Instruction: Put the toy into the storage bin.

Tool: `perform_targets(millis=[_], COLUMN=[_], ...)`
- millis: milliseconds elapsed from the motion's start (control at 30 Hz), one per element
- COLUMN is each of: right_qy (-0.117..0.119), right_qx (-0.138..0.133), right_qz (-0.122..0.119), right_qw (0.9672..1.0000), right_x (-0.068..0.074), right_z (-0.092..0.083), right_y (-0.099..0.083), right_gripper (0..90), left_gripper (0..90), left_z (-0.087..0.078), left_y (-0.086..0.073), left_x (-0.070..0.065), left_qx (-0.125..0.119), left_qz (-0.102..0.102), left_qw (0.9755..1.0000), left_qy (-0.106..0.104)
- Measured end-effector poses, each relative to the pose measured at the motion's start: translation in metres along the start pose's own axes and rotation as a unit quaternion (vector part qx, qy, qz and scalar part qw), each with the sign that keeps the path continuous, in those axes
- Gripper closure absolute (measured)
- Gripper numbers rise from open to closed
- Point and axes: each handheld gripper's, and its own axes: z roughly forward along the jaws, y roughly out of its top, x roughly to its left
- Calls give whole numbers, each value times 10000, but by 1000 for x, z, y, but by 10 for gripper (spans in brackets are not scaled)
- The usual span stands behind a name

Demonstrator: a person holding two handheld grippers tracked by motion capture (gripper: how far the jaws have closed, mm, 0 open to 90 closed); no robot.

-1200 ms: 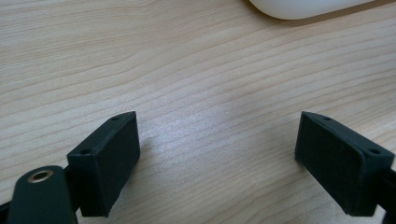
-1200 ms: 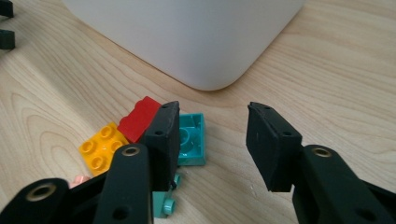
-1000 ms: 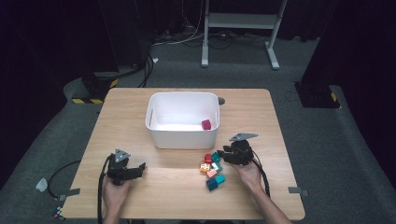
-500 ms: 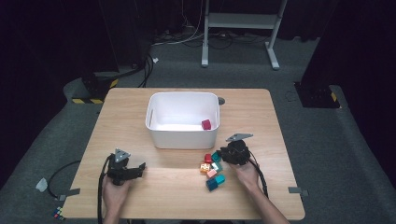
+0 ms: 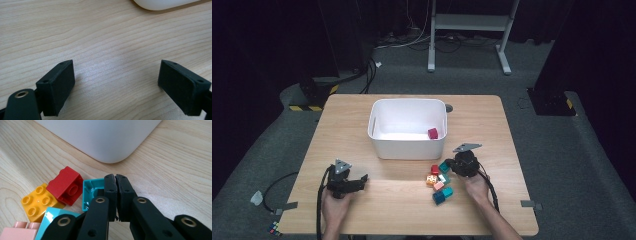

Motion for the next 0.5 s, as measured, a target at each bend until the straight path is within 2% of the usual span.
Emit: perform_targets(millis=[200, 500], right_qy=[-28, -111], right_qx=[-16, -83], right_qz=[-43, -167], right_qw=[10000, 9998], right_x=[0, 2], right_z=[-1, -13], right_y=[0, 4], right_gripper=[880, 881], left_gripper=[141, 141], left_z=[0, 0], left_y=[0, 0], left_x=[0, 0], left_qx=[-1, 2], left_qz=[-2, 3], left_qw=[10000, 10000], left_qy=[0, -1])
